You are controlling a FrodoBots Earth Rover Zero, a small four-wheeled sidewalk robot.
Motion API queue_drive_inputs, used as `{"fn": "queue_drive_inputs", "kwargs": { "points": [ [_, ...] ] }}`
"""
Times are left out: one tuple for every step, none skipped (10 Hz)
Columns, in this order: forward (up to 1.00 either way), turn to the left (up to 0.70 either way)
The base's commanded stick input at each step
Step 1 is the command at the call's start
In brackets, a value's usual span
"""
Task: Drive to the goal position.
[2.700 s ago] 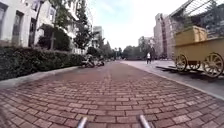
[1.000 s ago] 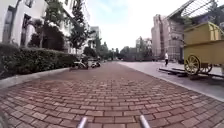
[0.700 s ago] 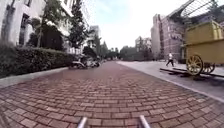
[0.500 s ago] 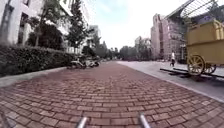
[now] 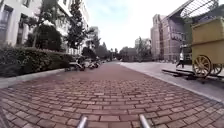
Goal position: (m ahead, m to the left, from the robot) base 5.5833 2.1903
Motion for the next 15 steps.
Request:
{"fn": "queue_drive_inputs", "kwargs": {
  "points": [
    [0.70,0.00],
    [0.70,0.00],
    [0.70,0.00],
    [0.70,0.00],
    [0.70,0.00],
    [0.70,0.00],
    [0.70,0.00],
    [0.70,0.11],
    [0.70,0.14],
    [0.70,0.14],
    [0.70,0.14],
    [0.70,0.09],
    [0.70,0.01],
    [0.70,0.00],
    [0.70,0.00]
  ]
}}
